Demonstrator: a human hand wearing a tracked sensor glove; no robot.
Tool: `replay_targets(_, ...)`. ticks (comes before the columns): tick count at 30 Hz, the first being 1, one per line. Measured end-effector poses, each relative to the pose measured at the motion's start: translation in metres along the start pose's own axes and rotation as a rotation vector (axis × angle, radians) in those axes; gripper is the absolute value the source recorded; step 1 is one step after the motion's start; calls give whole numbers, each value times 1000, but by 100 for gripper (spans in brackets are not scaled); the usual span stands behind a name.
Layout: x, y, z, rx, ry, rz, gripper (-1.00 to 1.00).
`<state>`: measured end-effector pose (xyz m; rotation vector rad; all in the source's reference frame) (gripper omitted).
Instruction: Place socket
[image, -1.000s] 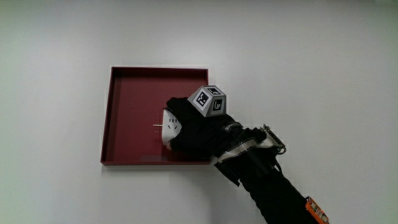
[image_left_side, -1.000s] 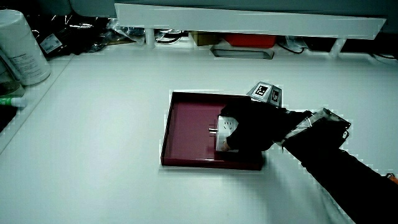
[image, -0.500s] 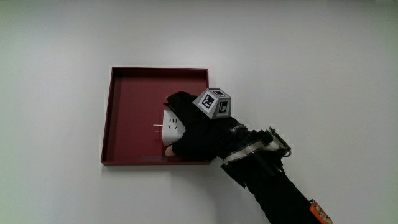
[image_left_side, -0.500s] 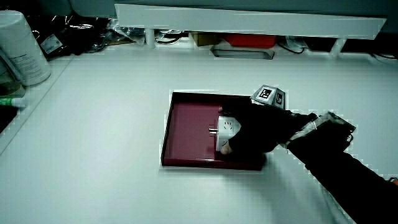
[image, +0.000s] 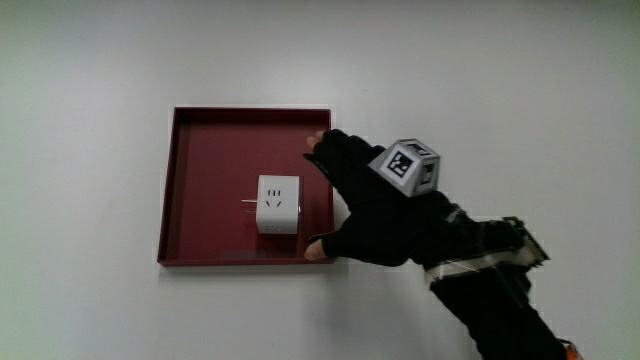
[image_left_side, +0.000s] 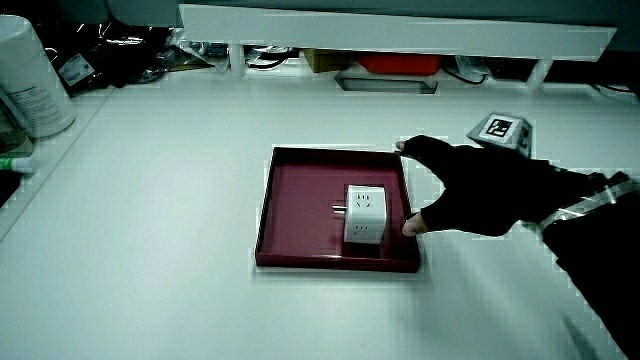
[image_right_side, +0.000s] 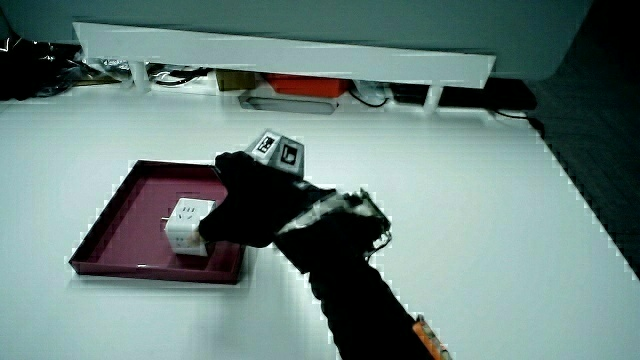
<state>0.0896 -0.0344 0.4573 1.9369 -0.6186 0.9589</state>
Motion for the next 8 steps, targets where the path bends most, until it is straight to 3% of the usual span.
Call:
replay_targets(4, -8, -25, 17, 19, 35, 31, -100)
replay_targets(6, -16, -39, 26, 30, 9, -20, -100)
replay_targets(7, -20, -45, 30, 44, 8, -8, -100)
replay_targets(8, -25, -52, 34, 47, -24, -67, -100)
